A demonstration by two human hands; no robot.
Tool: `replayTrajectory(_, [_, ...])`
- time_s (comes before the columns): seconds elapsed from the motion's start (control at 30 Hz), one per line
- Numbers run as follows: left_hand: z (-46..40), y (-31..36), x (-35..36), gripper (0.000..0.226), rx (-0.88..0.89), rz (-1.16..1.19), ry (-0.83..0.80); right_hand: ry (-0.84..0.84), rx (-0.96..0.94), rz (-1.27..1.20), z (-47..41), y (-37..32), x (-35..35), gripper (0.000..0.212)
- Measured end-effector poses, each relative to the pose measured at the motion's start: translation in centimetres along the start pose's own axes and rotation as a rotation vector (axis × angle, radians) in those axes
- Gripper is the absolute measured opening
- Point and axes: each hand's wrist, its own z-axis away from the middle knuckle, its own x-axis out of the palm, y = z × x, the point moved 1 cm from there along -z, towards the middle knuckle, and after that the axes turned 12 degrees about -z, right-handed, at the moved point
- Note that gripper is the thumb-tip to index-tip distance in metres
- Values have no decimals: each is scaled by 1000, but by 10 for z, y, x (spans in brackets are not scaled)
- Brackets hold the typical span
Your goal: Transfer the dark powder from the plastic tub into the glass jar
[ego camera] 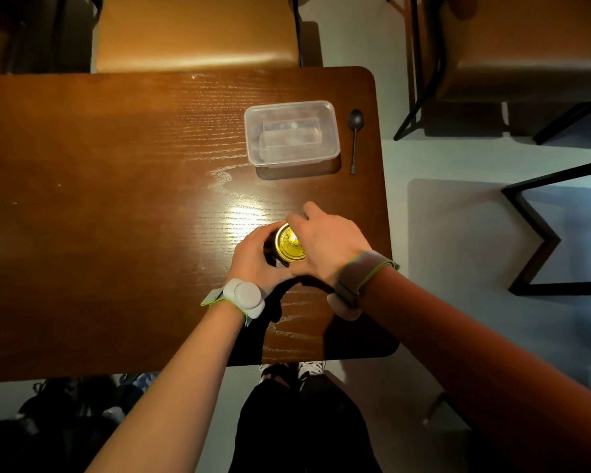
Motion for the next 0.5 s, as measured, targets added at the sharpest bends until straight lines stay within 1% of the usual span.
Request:
replayTrajectory(0.07, [0, -5, 3, 82, -9, -5, 16, 4, 28, -25, -3, 3, 0, 68])
replayTrajectory(0.17, [2, -12, 6, 73, -93, 46, 32, 56, 84, -79, -3, 9, 1, 64])
replayTrajectory(0.2, [-2, -14, 6, 72, -94, 46, 18, 79, 77, -84, -6, 12, 2, 64])
replayTrajectory(0.3, [-17, -11, -5, 72, -35, -53, -84, 81, 79, -87, -10, 15, 1, 65])
replayTrajectory(0.37, [-23, -12, -7, 72, -15, -45, -114, 91, 71, -104, -11, 15, 2, 67])
replayTrajectory(0.43, [-23, -13, -6, 74, -34, -35, -105, 96, 69, -111, -7, 16, 5, 71])
replayTrajectory(0.5, [-17, -6, -5, 80, -72, -31, -112, 119, 93, -55, -2, 15, 7, 85])
